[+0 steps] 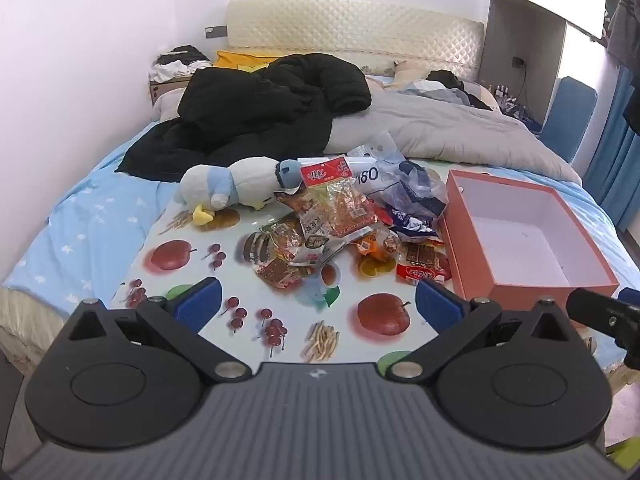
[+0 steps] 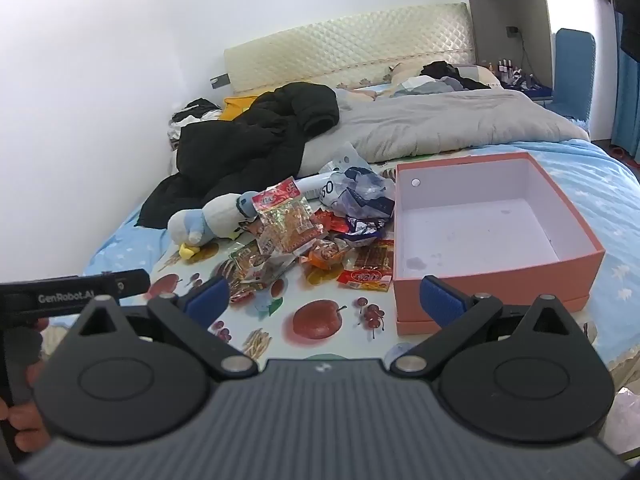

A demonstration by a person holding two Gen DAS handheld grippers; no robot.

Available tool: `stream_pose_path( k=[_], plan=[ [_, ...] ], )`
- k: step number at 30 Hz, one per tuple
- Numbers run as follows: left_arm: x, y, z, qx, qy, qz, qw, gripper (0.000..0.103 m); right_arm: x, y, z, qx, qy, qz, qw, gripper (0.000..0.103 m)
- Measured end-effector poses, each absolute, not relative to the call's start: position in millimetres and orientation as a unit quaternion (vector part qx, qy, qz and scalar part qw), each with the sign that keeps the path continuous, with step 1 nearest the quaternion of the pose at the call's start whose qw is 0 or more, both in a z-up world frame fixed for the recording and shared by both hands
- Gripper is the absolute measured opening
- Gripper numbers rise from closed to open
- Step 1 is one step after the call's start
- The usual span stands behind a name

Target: Organize snacks

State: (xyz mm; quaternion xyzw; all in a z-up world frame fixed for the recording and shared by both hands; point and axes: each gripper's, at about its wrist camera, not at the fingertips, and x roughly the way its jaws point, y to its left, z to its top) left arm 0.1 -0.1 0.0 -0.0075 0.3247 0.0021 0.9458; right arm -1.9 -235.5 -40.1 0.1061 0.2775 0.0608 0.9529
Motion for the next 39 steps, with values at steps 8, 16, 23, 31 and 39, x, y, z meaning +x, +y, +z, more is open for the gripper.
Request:
stream_pose_path(
  k=[8,16,23,31,39],
  plan=[
    [-14,1,4,-0.011,0.317,-0.008,0.948,0.103,-14,-238,-37,0.101,0.265,0.056,0.957,0.103],
    [-7,-11,-14,0.006,0.323,-0.025,0.946,0.103,-17,-239,-44,0.099,0.271,0.048,0.956,0.103],
    [-4,-13,-22,-0.003,0.318,-0.038,0.947,0.103,-15,-245,-53,0.113,0.263,0.035,0.957,0.103],
    [-11,-17,-20,-0.003,0.310,-0.046,0.950,0.103,-24,-251,-57,0.118,0.253,0.026,0.960,0.103],
    [-22,-19,-17,0.000,0.302,-0.057,0.951,0.103,-29,-251,-55,0.115,0.251,0.029,0.961,0.103]
  ],
)
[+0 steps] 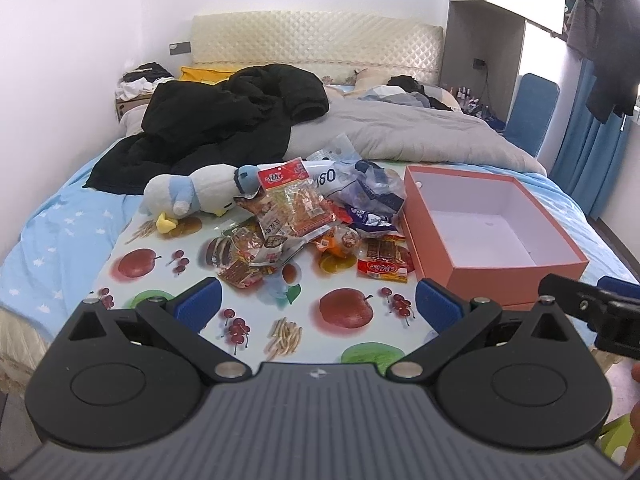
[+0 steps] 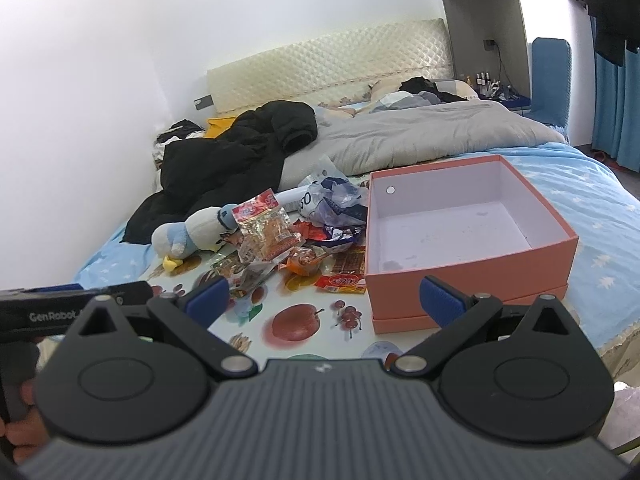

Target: Organize snacks

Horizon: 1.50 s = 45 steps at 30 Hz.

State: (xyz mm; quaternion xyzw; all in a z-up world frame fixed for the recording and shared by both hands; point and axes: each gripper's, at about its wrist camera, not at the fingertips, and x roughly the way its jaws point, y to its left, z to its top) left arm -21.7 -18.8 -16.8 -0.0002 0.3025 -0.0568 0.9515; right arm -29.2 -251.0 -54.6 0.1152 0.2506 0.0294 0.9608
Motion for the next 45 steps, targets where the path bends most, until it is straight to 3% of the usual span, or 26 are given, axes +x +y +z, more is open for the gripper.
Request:
stream_pose_path(
  k=[45],
  plan=[
    [-32,-9,-9,0.006,0.309,-0.046,0.950,0.103,-21,-231,-65,0.105,0.264,0.041,0.958,0.103]
  ],
)
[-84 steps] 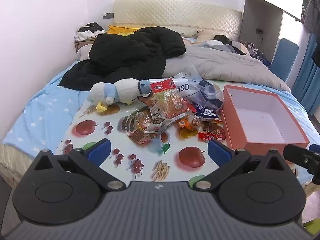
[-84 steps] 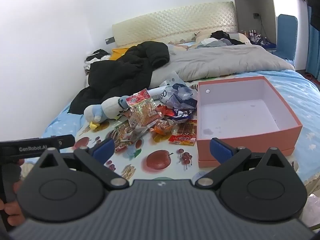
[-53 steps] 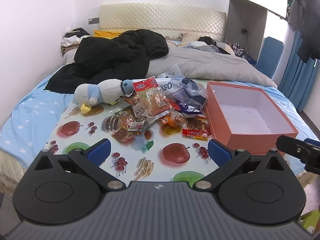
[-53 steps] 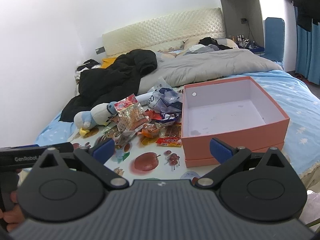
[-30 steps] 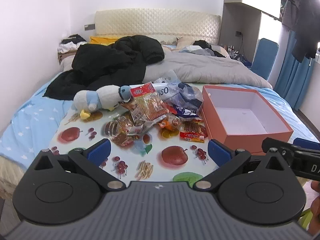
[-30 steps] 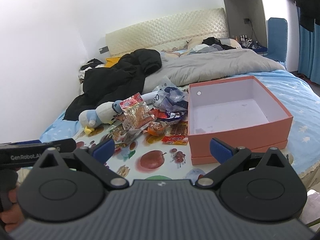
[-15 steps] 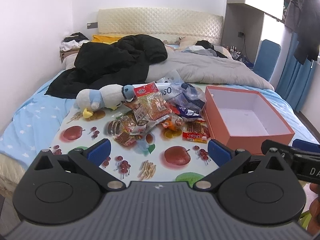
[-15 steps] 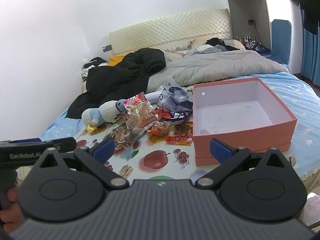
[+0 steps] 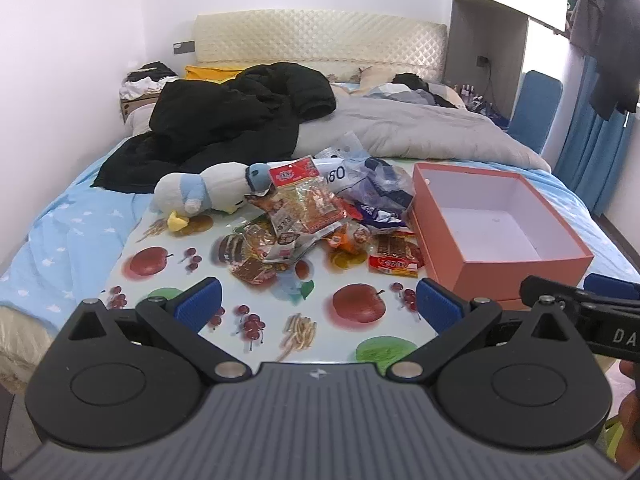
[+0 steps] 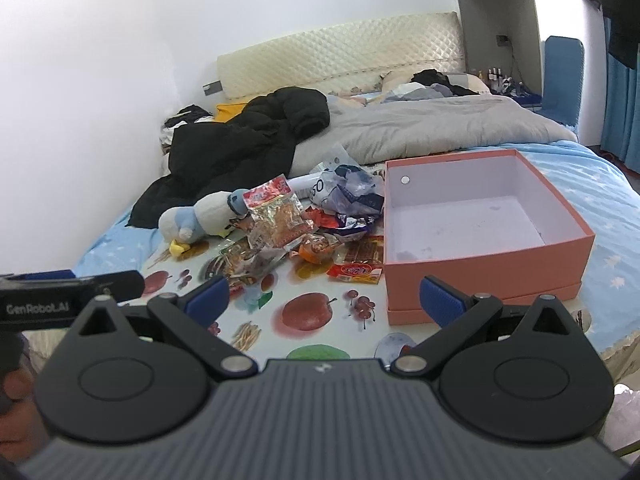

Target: Organize snacks

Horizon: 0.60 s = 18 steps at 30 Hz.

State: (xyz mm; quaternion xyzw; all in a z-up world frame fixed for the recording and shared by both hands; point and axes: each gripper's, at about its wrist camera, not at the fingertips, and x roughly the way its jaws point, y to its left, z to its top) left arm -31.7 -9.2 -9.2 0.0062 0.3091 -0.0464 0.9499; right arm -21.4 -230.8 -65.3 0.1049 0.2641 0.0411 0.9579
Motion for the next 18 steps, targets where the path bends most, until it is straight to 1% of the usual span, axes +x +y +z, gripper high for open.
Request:
stream_pose_path(
  k=[8,12,18],
  plan=[
    [-30,-5,-14,-0.001,0.316,-0.043,0.948,0.103,-27,-231,-65,0.104,0.253,0.047,0.961,0.103],
    [-31,-6,-17,0.014,0.314,-0.042,0.949,0.103,-29,-232,-65,0.118,0.248,0.055,0.960,0.103],
    [-22,2,-30,-0.005,0.329,-0.034,0.944,0.103,-27,-229,-71,0.108,0.253,0.044,0.960,0.103]
  ],
)
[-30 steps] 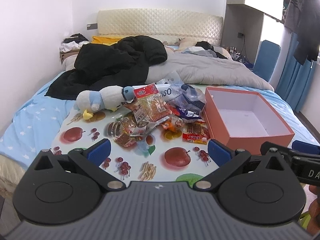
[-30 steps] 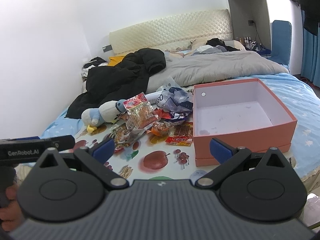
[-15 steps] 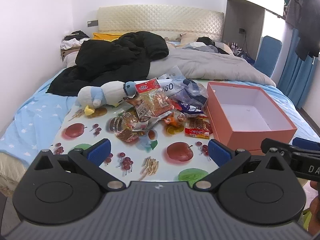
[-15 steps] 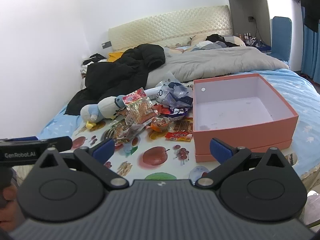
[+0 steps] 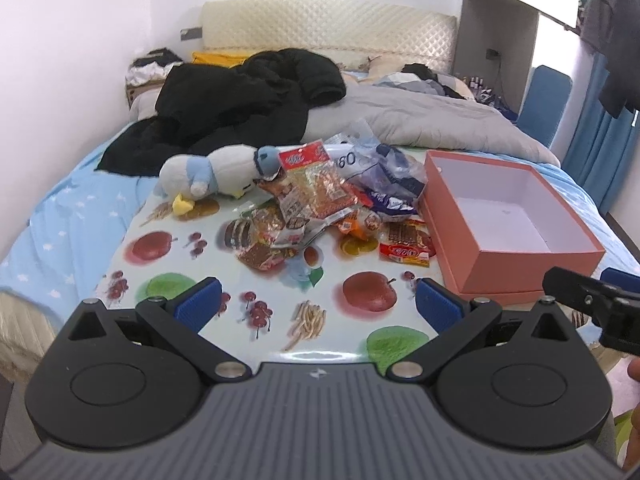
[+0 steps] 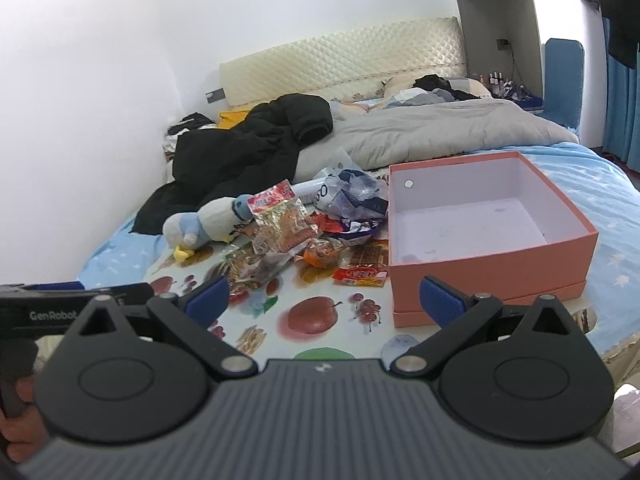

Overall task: Organize snacks
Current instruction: 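Grasp the orange snack bag with the right tool while the left grasps a black-labelled packet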

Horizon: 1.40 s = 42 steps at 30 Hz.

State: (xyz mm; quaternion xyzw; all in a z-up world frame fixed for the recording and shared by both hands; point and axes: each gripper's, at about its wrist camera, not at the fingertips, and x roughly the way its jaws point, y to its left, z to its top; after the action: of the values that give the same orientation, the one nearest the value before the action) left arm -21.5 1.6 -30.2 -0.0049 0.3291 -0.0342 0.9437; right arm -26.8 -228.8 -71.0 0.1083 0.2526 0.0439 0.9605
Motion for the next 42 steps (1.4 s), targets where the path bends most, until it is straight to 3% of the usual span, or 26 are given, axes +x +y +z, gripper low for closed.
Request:
stream_pose_path(
  k=[9,21,24,32,42],
  plan=[
    [17,15,-67,-0.018,0.346,-0.043,0.937,0.103,1,-221,-97,0.105,0.281,0.085,0.950,0.103],
    [99,43,-120,-0.053,0.356,-0.037,0.932,0.103,68,-188,-134,0.044,0.290,0.118,0.949,0.091],
    [122,51,-136,-0.062,0.360,-0.042,0.930,0.102,87,-183,-145,0.030,0.289,0.123,0.949,0.081],
    [188,55,-167,-0.067,0.380,-0.067,0.920,0.091,141,-174,-180,0.020,0.300,0.124,0.946,0.082],
    [254,50,-198,-0.068,0.392,-0.093,0.913,0.089,214,-167,-211,0.026,0.309,0.099,0.945,0.082]
  ],
)
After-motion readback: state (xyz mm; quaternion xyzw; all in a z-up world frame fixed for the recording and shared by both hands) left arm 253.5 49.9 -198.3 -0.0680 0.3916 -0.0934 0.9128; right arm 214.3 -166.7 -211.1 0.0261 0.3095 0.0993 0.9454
